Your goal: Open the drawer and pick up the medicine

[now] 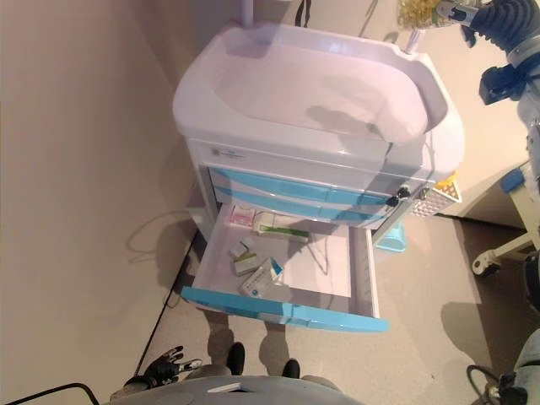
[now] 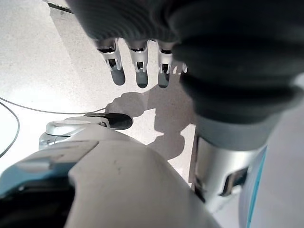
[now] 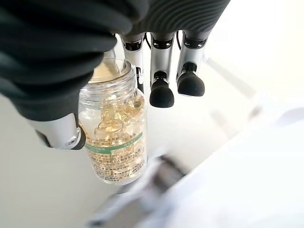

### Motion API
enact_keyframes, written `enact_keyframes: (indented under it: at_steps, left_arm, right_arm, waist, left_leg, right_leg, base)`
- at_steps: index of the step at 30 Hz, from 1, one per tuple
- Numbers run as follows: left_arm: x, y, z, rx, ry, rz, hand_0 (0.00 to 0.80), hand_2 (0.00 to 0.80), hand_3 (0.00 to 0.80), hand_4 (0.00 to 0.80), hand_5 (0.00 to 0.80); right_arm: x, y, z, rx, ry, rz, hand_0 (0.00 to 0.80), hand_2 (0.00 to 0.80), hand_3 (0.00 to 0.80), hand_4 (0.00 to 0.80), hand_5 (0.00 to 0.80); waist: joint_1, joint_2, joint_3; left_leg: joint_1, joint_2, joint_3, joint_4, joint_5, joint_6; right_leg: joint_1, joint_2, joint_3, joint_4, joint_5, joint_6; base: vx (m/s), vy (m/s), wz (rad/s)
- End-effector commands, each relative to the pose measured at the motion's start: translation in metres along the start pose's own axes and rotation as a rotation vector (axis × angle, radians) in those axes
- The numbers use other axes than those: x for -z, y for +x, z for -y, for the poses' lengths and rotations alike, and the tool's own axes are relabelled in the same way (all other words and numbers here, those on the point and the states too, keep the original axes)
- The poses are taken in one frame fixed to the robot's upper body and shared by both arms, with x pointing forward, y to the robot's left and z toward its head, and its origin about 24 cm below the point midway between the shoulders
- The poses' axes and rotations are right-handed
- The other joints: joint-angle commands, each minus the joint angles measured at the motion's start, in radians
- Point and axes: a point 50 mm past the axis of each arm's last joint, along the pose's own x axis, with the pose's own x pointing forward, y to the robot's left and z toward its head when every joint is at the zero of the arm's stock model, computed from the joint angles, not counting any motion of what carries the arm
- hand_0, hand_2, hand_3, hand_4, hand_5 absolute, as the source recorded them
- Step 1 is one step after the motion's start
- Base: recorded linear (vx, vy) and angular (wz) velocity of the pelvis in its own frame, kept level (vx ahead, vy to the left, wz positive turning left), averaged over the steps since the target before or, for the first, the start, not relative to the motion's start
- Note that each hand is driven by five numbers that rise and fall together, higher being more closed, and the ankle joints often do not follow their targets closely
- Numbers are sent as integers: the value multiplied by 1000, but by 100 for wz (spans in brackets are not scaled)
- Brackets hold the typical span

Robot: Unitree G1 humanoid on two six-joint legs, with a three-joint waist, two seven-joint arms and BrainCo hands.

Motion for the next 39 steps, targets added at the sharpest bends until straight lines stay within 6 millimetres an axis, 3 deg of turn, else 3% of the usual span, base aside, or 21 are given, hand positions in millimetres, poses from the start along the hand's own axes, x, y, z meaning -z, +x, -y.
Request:
enact_keyframes:
  at_steps: [1, 8, 15, 24, 35, 36, 37, 38, 39]
  left_arm:
    - [14, -7, -20, -43, 64, -67, 0, 0, 0, 0, 0]
    - [4, -4, -16, -33, 103, -45, 0, 0, 0, 0, 0]
    - [-1, -4, -19, -34, 117, -28, 0, 0, 0, 0, 0]
    - [-2, -5, -22, -42, 120, -13, 0, 0, 0, 0, 0]
    - [-9, -4, -20, -31, 133, 21, 0, 0, 0, 0, 0]
    - [-10, -4, -19, -28, 134, 25, 0, 0, 0, 0, 0]
    - [-11, -3, -18, -25, 136, 28, 0, 0, 0, 0, 0]
    - [-12, -3, -18, -22, 137, 32, 0, 0, 0, 0, 0]
    - [-14, -3, -17, -19, 138, 37, 0, 0, 0, 0, 0]
  right_arm:
    - [-41, 8, 35, 91, -198, 47, 800, 800, 800, 800, 800]
    - [-31, 26, 31, -5, -472, -195, 800, 800, 800, 800, 800]
    - [-14, 27, 31, -132, -651, -402, 800, 800, 800, 800, 800]
    - [7, 22, 22, -298, -686, -588, 800, 800, 800, 800, 800]
    - [17, 20, 12, -385, -692, -630, 800, 800, 800, 800, 800]
    - [17, 20, 12, -386, -693, -629, 759, 759, 759, 759, 759]
    - [17, 21, 10, -379, -700, -621, 235, 235, 235, 235, 235]
    - [16, 22, 10, -368, -703, -610, 0, 0, 0, 0, 0]
    - [15, 23, 10, -350, -703, -595, 0, 0, 0, 0, 0]
  waist:
    - [59, -45, -42]
    - [109, -46, -21]
    - [153, -46, 5]
    - [186, -46, 40]
    - [187, -40, 55]
    - [186, -38, 57]
    - [185, -38, 58]
    - [185, -37, 59]
    - [184, -35, 61]
  left_leg:
    - [36, -7, -3, 4, -132, -27]
    - [17, -15, -43, 3, -116, -27]
    - [-5, -18, -76, 3, -104, -26]
    - [-29, -17, -94, 3, -92, -29]
    - [-39, -13, -90, 3, -87, -31]
    - [-38, -12, -88, 3, -87, -31]
    - [-39, -12, -87, 3, -87, -32]
    - [-39, -11, -86, 3, -87, -32]
    - [-40, -11, -85, 3, -87, -31]
  right_leg:
    - [-7, -38, -21, 39, -12, 67]
    - [-6, -46, -55, 40, -12, 63]
    - [-12, -53, -87, 40, -11, 61]
    - [-20, -57, -116, 38, -10, 61]
    - [-31, -59, -117, 39, -9, 60]
    - [-32, -59, -116, 39, -9, 60]
    - [-33, -60, -116, 39, -8, 60]
    - [-34, -60, -114, 39, -8, 60]
    - [-36, -60, -113, 40, -7, 61]
  base:
    - [11, 29, 5]
    - [-3, 24, 20]
    - [-9, -7, 27]
    - [-22, -11, 11]
    - [-7, -2, 3]
    - [0, 0, 0]
    - [0, 0, 0]
    - [0, 0, 0]
    - [0, 0, 0]
